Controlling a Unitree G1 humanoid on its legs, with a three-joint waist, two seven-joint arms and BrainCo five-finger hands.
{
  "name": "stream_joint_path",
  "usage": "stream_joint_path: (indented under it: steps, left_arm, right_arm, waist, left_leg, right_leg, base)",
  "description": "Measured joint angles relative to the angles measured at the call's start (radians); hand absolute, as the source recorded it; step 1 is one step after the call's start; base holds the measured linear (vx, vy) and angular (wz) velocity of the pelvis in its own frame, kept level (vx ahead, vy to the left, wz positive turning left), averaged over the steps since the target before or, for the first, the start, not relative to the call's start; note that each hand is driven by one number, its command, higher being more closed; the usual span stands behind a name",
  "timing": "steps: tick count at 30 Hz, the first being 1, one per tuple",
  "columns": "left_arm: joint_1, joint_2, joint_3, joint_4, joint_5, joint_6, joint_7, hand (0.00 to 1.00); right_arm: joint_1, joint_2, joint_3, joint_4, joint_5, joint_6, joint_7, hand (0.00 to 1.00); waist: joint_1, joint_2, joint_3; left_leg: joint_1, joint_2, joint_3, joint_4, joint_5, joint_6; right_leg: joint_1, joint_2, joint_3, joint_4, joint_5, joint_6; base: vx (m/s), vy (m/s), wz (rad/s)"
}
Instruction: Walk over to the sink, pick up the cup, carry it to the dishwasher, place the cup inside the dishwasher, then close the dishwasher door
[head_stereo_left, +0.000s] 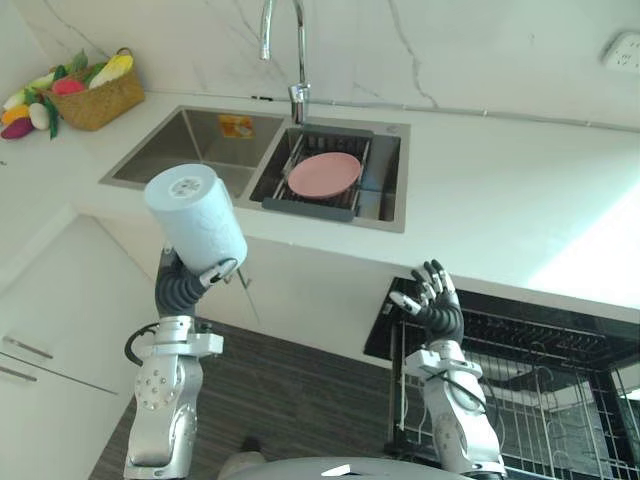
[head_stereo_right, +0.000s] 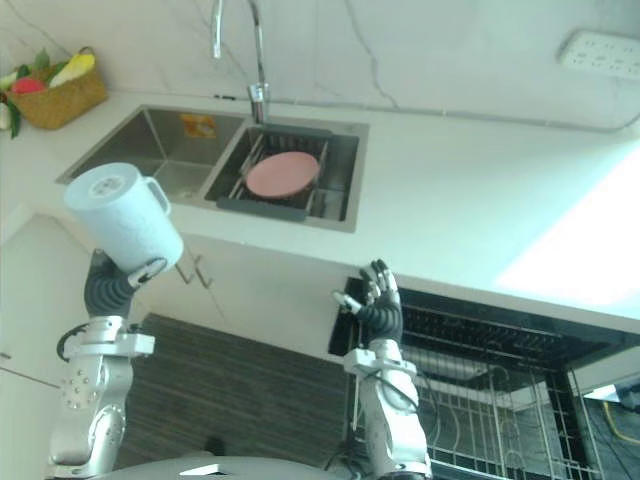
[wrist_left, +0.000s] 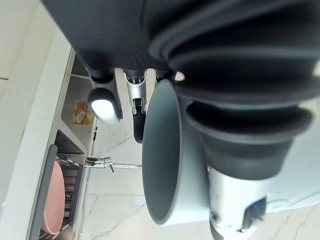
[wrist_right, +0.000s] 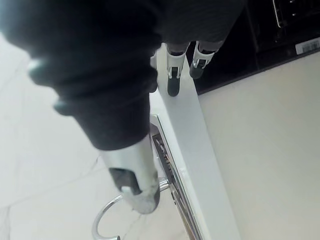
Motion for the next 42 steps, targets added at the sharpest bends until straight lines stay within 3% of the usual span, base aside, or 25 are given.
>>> stream_joint_path:
  steps: [9,13,16,18,19,21,23,24,25,26,27,29,30,31,33,34,36,37,39,42]
  left_arm:
    - [-0.075,0.001,0.002,0.017,0.001,0.018,0.003,1.0]
    - [-0.078,0.0,0.006,0.017,0.0,0.018,0.003,1.0]
    - [-0.066,-0.011,0.019,0.012,0.0,0.017,0.005,1.0]
    - [-0.043,-0.027,0.051,-0.001,0.001,0.018,0.021,1.0]
    - [-0.042,-0.022,0.053,-0.004,0.001,0.018,0.027,1.0]
    - [-0.049,0.005,0.054,-0.005,-0.004,0.018,0.026,1.0]
    - [-0.073,0.027,0.044,-0.002,-0.029,0.014,0.023,1.0]
    - [-0.103,0.026,0.016,0.007,-0.042,0.001,0.016,1.0]
    - [-0.131,0.023,-0.008,0.022,-0.042,-0.011,0.009,1.0]
    - [-0.151,0.026,-0.03,0.029,-0.042,-0.011,0.002,1.0]
    - [-0.181,0.028,-0.085,0.041,-0.04,-0.014,-0.009,1.0]
    - [-0.214,0.005,-0.175,0.086,-0.036,-0.006,-0.027,1.0]
    - [-0.227,-0.004,-0.211,0.094,-0.023,0.007,-0.047,1.0]
    - [-0.242,-0.004,-0.209,0.107,-0.02,0.015,-0.063,1.0]
    - [-0.245,-0.003,-0.208,0.114,-0.021,0.023,-0.064,1.0]
    - [-0.245,0.002,-0.197,0.114,-0.034,0.03,-0.058,1.0]
    - [-0.245,0.008,-0.188,0.124,-0.065,0.046,-0.033,1.0]
    - [-0.245,0.003,-0.188,0.143,-0.085,0.058,-0.016,1.0]
    - [-0.238,0.002,-0.189,0.149,-0.102,0.081,0.003,1.0]
    - [-0.235,0.001,-0.182,0.139,-0.143,0.081,0.005,1.0]
  right_arm:
    - [-0.001,0.023,-0.008,0.003,0.037,-0.015,0.022,0.0]
    - [-0.001,0.024,-0.021,0.006,0.037,-0.033,0.023,0.0]
    - [-0.006,0.024,-0.029,0.006,0.035,-0.038,0.022,0.0]
    - [-0.005,0.044,-0.027,0.004,0.03,-0.038,0.021,0.0]
    - [0.0,0.052,-0.028,0.004,0.03,-0.038,0.02,0.0]
    - [0.023,0.068,-0.048,0.001,0.03,-0.038,0.015,0.0]
    - [0.026,0.068,-0.067,-0.002,0.029,-0.038,-0.001,0.0]
    - [0.027,0.061,-0.088,-0.005,0.029,-0.038,-0.009,0.0]
    - [0.033,0.064,-0.106,-0.01,0.029,-0.039,-0.02,0.0]
    - [0.045,0.072,-0.112,-0.01,0.03,-0.044,-0.027,0.0]
    - [0.059,0.07,-0.112,-0.005,0.031,-0.045,-0.036,0.0]
    - [0.047,0.058,-0.107,0.012,0.047,-0.049,-0.05,0.0]
    - [0.017,0.052,-0.122,0.023,0.054,-0.056,-0.053,0.0]
    - [-0.02,0.072,-0.123,0.049,0.079,-0.082,-0.06,0.0]
    - [-0.022,0.071,-0.119,0.077,0.089,-0.091,-0.06,0.0]
    - [-0.034,0.07,-0.118,0.095,0.103,-0.092,-0.06,0.0]
    - [-0.054,0.067,-0.114,0.094,0.114,-0.093,-0.06,0.0]
    - [-0.057,0.058,-0.103,0.094,0.11,-0.092,-0.059,0.0]
    - [-0.055,0.051,-0.088,0.095,0.108,-0.09,-0.059,0.0]
    - [-0.055,0.036,-0.055,0.093,0.107,-0.072,-0.034,0.0]
  waist:
    - [-0.022,-0.004,-0.016]
    - [-0.022,-0.005,-0.015]
    - [-0.002,-0.004,-0.017]
    - [0.012,-0.012,-0.019]
    - [0.005,-0.02,-0.019]
    - [-0.023,-0.058,-0.025]
    - [-0.025,-0.07,-0.03]
    - [-0.019,-0.056,-0.034]
    - [-0.028,-0.059,-0.034]
    - [-0.042,-0.084,-0.037]
    - [-0.048,-0.127,-0.044]
    - [-0.048,-0.129,-0.04]
    - [-0.029,-0.084,-0.061]
    - [-0.042,-0.078,-0.053]
    - [-0.037,-0.083,-0.054]
    - [-0.017,-0.1,-0.061]
    - [-0.01,-0.11,-0.064]
    - [-0.009,-0.09,-0.051]
    - [-0.015,-0.066,-0.043]
    - [-0.019,-0.061,-0.043]
  left_leg:
    - [0.027,-0.061,0.072,-0.043,0.017,0.035]
    - [0.049,-0.063,0.114,-0.058,0.02,0.044]
    - [0.076,-0.051,0.193,-0.058,0.01,0.05]
    - [0.094,-0.029,0.288,-0.058,-0.007,0.041]
    - [0.096,-0.027,0.294,-0.063,-0.009,0.04]
    - [0.096,-0.026,0.295,-0.064,-0.009,0.039]
    - [0.089,-0.021,0.279,-0.064,-0.011,0.043]
    - [0.067,-0.005,0.262,-0.065,-0.012,0.06]
    - [0.057,-0.001,0.258,-0.064,-0.004,0.064]
    - [0.06,-0.019,0.247,-0.058,-0.004,0.057]
    - [0.057,-0.039,0.233,-0.03,-0.005,0.055]
    - [0.012,-0.04,0.243,0.036,-0.035,0.076]
    - [-0.009,-0.036,0.261,0.029,-0.058,0.119]
    - [-0.016,-0.039,0.308,0.036,-0.059,0.133]
    - [-0.008,-0.05,0.32,0.034,-0.06,0.141]
    - [-0.021,-0.065,0.358,0.037,-0.055,0.147]
    - [-0.049,-0.073,0.401,0.056,-0.046,0.143]
    - [-0.051,-0.069,0.414,0.059,-0.043,0.144]
    - [-0.051,-0.052,0.433,0.07,-0.043,0.143]
    - [-0.064,-0.036,0.456,0.072,-0.037,0.139]
  right_leg:
    - [-0.041,-0.052,0.073,-0.01,0.05,0.015]
    - [-0.059,-0.052,0.084,-0.01,0.071,-0.011]
    - [-0.094,-0.047,0.041,-0.001,0.108,-0.038]
    - [-0.125,-0.039,-0.044,0.001,0.149,-0.08]
    - [-0.125,-0.037,-0.053,-0.002,0.149,-0.084]
    - [-0.148,-0.033,-0.065,0.005,0.126,-0.098]
    - [-0.169,-0.031,-0.112,0.018,0.074,-0.176]
    - [-0.187,-0.033,-0.157,0.055,0.017,-0.235]
    - [-0.214,-0.059,-0.166,0.169,0.013,-0.23]
    - [-0.212,-0.076,-0.169,0.227,0.043,-0.234]
    - [-0.201,-0.104,-0.191,0.245,0.065,-0.188]
    - [-0.211,-0.09,-0.186,0.197,0.163,-0.179]
    - [-0.19,-0.04,-0.149,0.067,0.224,-0.136]
    - [-0.189,-0.059,-0.143,0.306,0.035,-0.154]
    - [-0.132,-0.046,-0.137,0.354,-0.044,-0.122]
    - [-0.069,-0.019,-0.139,0.236,-0.077,-0.091]
    - [-0.043,0.003,-0.144,0.087,-0.061,-0.072]
    - [-0.016,0.023,-0.14,0.003,-0.021,-0.045]
    - [0.015,0.057,-0.125,-0.097,0.042,-0.052]
    - [0.02,0.087,-0.104,-0.185,0.1,-0.069]
  base:
    - [-0.01,0.065,-0.21]
    - [-0.05,0.03,-0.32]
    - [-0.09,0.026,-0.77]
    - [-0.1,-0.009,-1.24]
    - [-0.13,-0.023,-0.64]
    - [-0.11,-0.033,-0.37]
    - [-0.03,-0.01,-0.49]
    - [-0.01,0.001,-0.28]
    - [0.0,0.0,0.0]
    - [0.06,0.019,0.25]
    - [0.06,0.046,0.12]
    - [-0.04,0.098,-0.39]
    - [-0.12,0.179,-0.92]
    - [-0.1,0.154,-0.92]
    - [-0.01,0.021,-0.55]
    - [-0.02,-0.03,-0.65]
    - [-0.09,-0.059,-0.67]
    - [-0.09,-0.062,-0.46]
    - [-0.12,-0.029,-0.4]
    - [-0.12,-0.022,-0.29]
